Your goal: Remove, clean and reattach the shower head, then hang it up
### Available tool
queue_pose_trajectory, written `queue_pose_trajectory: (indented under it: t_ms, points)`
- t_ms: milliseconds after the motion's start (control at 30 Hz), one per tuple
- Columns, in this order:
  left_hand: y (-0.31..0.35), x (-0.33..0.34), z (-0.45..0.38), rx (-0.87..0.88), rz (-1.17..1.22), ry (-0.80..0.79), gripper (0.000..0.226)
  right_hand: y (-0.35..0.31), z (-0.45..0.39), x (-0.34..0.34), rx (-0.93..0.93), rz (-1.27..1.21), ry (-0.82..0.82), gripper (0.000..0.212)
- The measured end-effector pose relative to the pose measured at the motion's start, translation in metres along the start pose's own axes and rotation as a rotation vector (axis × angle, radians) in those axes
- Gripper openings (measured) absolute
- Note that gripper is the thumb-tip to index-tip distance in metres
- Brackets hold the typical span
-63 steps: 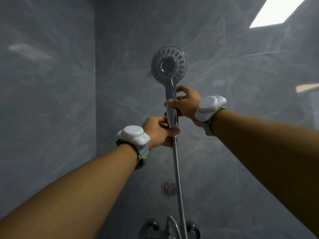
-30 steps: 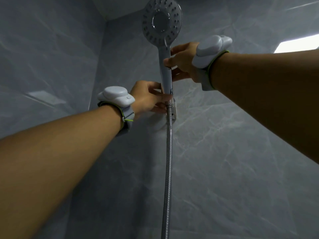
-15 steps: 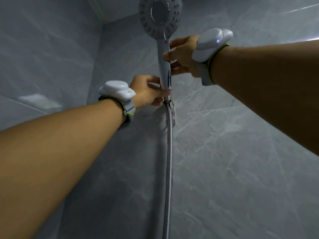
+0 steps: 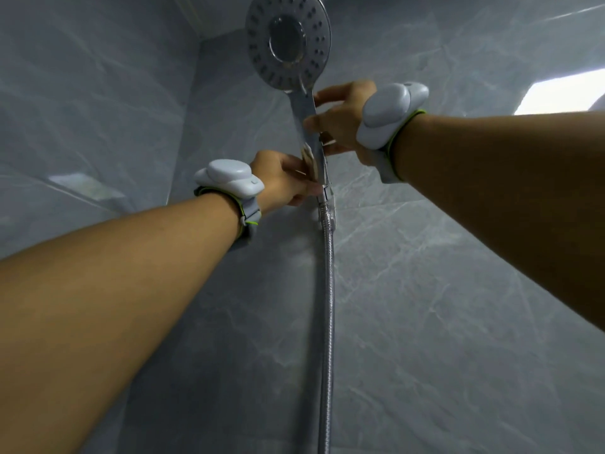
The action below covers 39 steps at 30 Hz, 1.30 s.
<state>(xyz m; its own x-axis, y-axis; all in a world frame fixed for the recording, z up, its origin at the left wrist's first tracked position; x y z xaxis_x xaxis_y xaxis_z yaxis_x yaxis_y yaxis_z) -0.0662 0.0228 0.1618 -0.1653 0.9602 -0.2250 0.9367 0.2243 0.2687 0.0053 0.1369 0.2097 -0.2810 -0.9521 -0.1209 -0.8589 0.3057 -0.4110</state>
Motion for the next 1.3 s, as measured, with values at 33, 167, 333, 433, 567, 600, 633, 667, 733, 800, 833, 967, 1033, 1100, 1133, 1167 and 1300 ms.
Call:
queue_pose_trajectory:
  t_ms: [33,167,333,433,567,600,633,667,733,800,833,967,1033,1100,1133,1167,1300]
  points:
    - [0.0,0.0,0.002,0.004,-0.01,0.002,0.016,0.002,0.0,0.0,-0.004,-0.008,-0.001,0.027]
    - [0.002,0.0,0.005,0.009,0.025,0.036,0.005,0.006,-0.003,-0.002,0.006,0.013,0.004,0.026]
    - [-0.003,0.003,0.008,-0.022,0.067,0.098,0.002,0.011,0.002,-0.001,-0.001,0.015,0.011,0.023]
    - [0.001,0.002,0.011,-0.026,0.054,0.13,0.005,0.01,0.007,0.0,-0.002,0.008,0.016,0.018]
    - [0.007,0.004,0.014,-0.067,0.028,0.111,0.006,0.014,0.008,-0.003,0.021,0.019,0.057,0.016]
    - [0.01,0.004,0.016,-0.068,0.021,0.102,0.004,0.015,0.01,-0.004,0.028,0.037,0.056,0.011]
    - [0.012,0.003,0.018,-0.072,0.018,0.098,0.006,0.018,0.011,-0.005,0.042,0.041,0.055,0.01]
    - [0.014,0.003,0.021,-0.075,0.018,0.097,0.009,0.02,0.014,-0.006,0.058,0.035,0.053,0.01]
    - [0.016,0.0,0.029,-0.102,0.004,0.109,0.023,0.025,0.025,-0.012,0.099,0.052,0.081,0.012]
    - [0.011,-0.006,0.041,-0.162,-0.044,0.123,0.043,0.035,0.04,-0.019,0.165,0.055,0.118,0.012]
    - [0.007,-0.01,0.052,-0.198,-0.075,0.114,0.043,0.041,0.052,-0.021,0.203,0.047,0.14,0.014]
    - [0.002,-0.011,0.093,-0.278,-0.117,0.019,0.016,0.06,0.103,-0.018,0.315,0.009,0.183,0.018]
    - [-0.003,-0.008,0.119,-0.308,-0.115,-0.025,0.013,0.07,0.136,-0.005,0.378,0.006,0.133,0.023]
    - [-0.008,-0.006,0.147,-0.347,-0.137,-0.072,0.017,0.08,0.171,0.007,0.464,0.016,0.068,0.026]
    - [-0.009,-0.007,0.163,-0.366,-0.156,-0.103,0.019,0.081,0.189,0.013,0.51,0.012,0.047,0.026]
    - [-0.01,-0.008,0.183,-0.393,-0.163,-0.136,0.022,0.083,0.21,0.019,0.563,0.003,0.032,0.025]
    - [-0.015,0.0,0.252,-0.506,-0.146,-0.258,0.028,0.089,0.274,0.033,0.704,-0.023,-0.001,0.027]
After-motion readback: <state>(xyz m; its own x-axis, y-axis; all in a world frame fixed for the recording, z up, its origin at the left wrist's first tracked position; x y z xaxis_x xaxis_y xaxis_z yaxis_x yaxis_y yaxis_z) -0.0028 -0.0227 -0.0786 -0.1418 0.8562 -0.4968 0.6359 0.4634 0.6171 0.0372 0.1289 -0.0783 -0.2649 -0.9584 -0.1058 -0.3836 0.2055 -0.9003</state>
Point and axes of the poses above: each hand's wrist, its own z-axis away from the middle knuckle, its own x-axis out of the palm, y = z × x, the point moved 8 cm from there along -z, towards the middle knuckle, and after that the axes turned 4 degrees about x, right-handed, at the moved point
